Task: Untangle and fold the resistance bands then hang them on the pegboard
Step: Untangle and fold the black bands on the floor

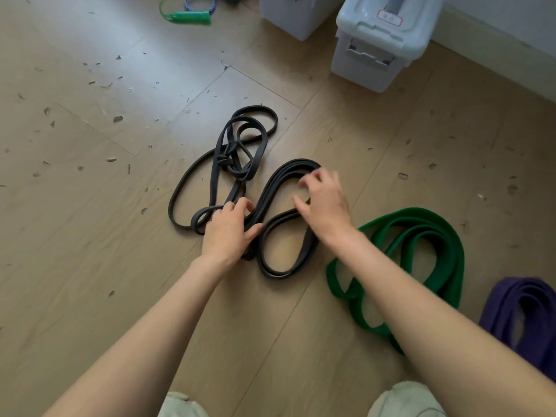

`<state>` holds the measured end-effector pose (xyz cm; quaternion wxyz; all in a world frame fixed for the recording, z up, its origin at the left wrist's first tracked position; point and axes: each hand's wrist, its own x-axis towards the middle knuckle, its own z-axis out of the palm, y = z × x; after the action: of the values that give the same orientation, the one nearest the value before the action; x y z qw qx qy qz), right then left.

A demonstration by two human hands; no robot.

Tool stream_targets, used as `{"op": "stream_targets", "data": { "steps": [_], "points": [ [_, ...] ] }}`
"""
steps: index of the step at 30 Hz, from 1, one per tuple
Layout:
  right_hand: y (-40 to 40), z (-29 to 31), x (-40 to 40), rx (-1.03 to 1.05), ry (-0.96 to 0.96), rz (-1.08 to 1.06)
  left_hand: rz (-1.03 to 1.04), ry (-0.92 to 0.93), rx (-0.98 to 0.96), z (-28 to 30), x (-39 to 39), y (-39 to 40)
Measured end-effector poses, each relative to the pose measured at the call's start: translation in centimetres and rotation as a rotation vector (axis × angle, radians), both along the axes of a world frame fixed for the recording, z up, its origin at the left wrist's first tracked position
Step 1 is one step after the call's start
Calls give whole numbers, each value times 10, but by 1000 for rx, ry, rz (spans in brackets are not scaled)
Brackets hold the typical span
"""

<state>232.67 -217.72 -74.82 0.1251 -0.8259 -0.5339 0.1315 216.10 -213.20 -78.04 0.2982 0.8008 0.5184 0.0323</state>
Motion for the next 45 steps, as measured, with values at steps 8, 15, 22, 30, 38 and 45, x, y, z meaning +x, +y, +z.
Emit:
{"op": "stream_targets", "data": {
  "steps": [8,15,22,30,38,45],
  "points": [
    [40,-21,39,-102,63,-260,37,40,126,-5,5,-10],
    [44,-10,48,-234,73,-316,-90,127,210,3,6,-13],
    [72,18,-21,10,270,112,14,-150,252,30,-39,-3],
    [95,13,-67,-86,165,88,350,-303,183,40,-70,20],
    [84,182,-86,-201,1095,507,520,-653,347,159,-76,26],
    [21,336,-119,-315,1221,670,487,-1062,461,339,-111,-16]
  ]
}}
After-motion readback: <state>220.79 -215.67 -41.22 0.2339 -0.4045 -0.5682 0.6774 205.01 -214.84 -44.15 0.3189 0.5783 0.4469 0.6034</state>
